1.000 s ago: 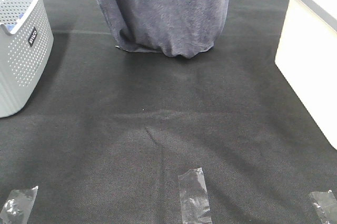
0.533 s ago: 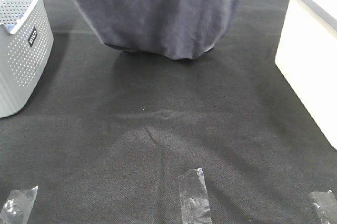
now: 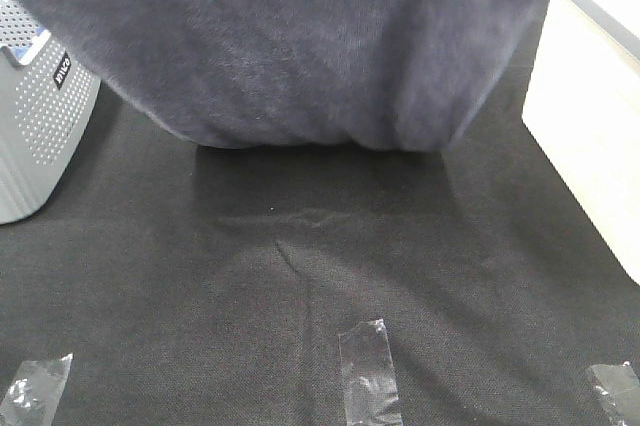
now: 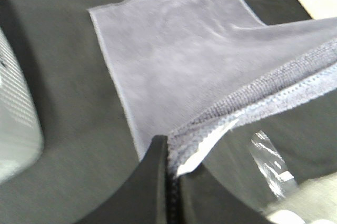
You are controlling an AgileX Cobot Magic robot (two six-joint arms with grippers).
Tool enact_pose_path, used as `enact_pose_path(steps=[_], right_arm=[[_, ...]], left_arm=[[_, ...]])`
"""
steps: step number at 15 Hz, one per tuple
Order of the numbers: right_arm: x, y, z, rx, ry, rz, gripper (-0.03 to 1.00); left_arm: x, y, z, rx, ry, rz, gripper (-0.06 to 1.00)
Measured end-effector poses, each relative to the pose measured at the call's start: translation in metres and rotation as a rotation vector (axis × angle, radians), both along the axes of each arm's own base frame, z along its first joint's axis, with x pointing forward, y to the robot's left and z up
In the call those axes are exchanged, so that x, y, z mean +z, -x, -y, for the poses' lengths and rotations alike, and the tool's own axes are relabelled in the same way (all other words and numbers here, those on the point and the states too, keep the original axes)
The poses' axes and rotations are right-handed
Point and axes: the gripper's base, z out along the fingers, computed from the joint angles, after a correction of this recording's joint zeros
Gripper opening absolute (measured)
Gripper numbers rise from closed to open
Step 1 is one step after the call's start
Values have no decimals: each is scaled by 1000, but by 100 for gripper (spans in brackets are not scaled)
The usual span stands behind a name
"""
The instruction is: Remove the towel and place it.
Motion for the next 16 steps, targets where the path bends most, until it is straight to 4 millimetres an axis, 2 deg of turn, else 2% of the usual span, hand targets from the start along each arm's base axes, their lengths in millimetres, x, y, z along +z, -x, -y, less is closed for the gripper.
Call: enact_pose_path(steps=[5,8,9,12,16], right_arm=[[-6,42,8,-2,-61,-24,2],[-21,71,15,-5,-77,-55,2],[-26,75,17,-5,-76,-64,2],[-47,89,20,-19,-72,-126,2],[-84,93,20,-27,-52,-256,2]], left_arm=[[-23,48,-9,-34,98,-80,0],[-39,76,-13,-57,177,-134,0],[-42,79,-13,-59,189,-145,0],[-68,89,-11,-64,225,-245,0],[-105,94,-10,-50,221,-383,0]])
